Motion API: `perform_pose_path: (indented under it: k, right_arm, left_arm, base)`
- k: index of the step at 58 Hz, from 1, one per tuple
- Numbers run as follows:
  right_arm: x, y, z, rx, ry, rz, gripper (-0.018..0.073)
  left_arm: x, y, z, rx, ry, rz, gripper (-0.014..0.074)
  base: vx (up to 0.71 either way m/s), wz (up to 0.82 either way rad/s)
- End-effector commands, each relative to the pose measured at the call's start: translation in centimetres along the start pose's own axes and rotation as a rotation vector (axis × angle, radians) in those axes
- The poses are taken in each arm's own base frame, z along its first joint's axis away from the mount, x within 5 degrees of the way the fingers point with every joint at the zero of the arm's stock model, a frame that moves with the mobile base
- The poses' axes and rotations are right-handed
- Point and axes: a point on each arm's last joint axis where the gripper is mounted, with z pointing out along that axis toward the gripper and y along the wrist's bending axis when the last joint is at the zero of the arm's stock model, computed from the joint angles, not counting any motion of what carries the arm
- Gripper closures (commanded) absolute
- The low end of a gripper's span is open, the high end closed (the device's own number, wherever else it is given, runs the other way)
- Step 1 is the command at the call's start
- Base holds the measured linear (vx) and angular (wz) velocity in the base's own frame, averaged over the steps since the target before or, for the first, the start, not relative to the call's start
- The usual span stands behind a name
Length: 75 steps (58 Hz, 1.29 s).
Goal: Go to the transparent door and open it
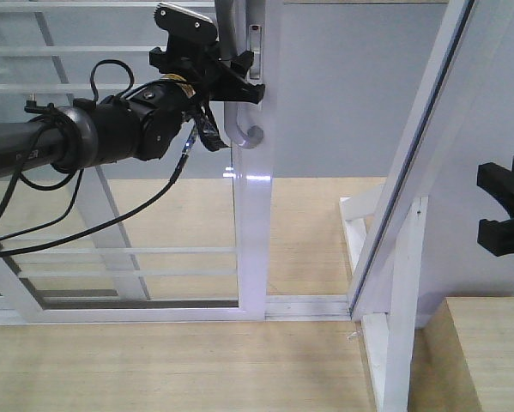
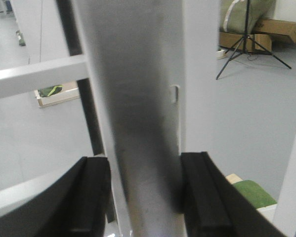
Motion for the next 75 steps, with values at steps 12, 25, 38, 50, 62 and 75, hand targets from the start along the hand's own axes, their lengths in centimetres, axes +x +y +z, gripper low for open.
perform_pose_path:
  k: [12,25,38,50,62,75]
  right_arm:
    - [-1.4,-0.6,-0.5,0.062,-0.085,-0.101,0.0274]
    - [-1.4,-0.6,-0.5,0.063,-0.086,-0.101,0.0274]
    - [-1.4,-0.6,-0.5,0.063,-0.086,-0.098,0.0274]
    - [-1.5,-0.6,-0.5,0.064,-0.090,-0.098,0.0274]
    - [-1.5,-0.6,-0.5,0.064,-0.090,-0.098,0.0274]
    - [-1.5,-0.6,-0.5,0.065,-0.093,-0.098,0.0274]
  left_arm:
    - [-4.6,4.1,-1.3,-0.175,-0.147,-0.161,0.0181]
    - [-5.6,5.0,-2.3,-0.167,-0.067,-0.169,0.0181]
    - [-7.0,6.8,-3.3,-0.203,-0.088,-0.128,0.0181]
    - [-8.0,8.1,-4.2,-0.222,-0.080,-0.135,0.0181]
    - [-8.8,9.6,-5.3,-0.243,-0.052,-0.137,0.0181]
    - [-8.8,10.7,-6.1,-0.245,0.034,-0.153,0.0181]
  base:
    - [0.00,0.00]
    - [0.00,0.00]
    - [0.00,0.00]
    - [0.00,0.00]
    - [0.00,0.00]
    - [0.00,0.00]
